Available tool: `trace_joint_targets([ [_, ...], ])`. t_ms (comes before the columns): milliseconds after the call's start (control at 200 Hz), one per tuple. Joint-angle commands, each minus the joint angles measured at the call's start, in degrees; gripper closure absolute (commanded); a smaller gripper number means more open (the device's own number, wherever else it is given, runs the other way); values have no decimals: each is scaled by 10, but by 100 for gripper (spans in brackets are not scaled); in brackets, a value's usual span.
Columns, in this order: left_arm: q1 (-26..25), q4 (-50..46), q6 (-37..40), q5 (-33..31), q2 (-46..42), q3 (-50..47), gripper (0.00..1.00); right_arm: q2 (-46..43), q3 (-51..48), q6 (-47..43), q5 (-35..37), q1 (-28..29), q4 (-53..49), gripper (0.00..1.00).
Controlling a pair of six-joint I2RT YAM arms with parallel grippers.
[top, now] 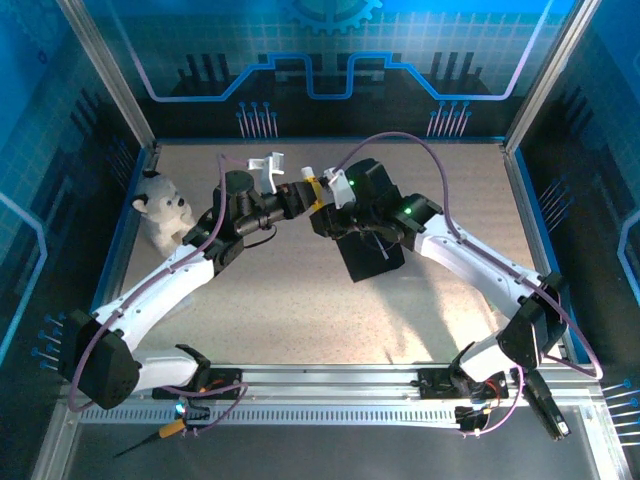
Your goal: Place the letter into the envelope and seal it
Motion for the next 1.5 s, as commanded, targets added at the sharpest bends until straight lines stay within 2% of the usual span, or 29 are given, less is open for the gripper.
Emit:
trace_joint_targets([
  [0, 1, -13, -3, 26, -27, -12, 100, -31, -11, 5, 16, -5, 60, 77],
  [200, 17, -29, 12, 50, -39, -7, 100, -47, -23, 0, -39, -24, 77, 79],
  [235, 20, -32, 14, 51, -42, -7, 100, -46, -21, -3, -47, -26, 73, 76],
  [335, 25, -42, 19, 52, -46, -4, 100, -48, -24, -10, -49, -29, 64, 59],
  [545, 28, -32, 9, 62, -36, -3, 100, -48, -32, -5, -79, -28, 87, 51],
  [775, 28, -14, -2, 69, -22, -6, 100, -35, -19, -9, -108, -20, 96, 51],
  [1151, 28, 1, -13, 75, -14, -5, 100, -6, 3, -7, -107, -11, 88, 51],
  [1496, 28, 9, -20, 78, -14, -7, 100, 5, 11, -4, -108, -12, 75, 59],
])
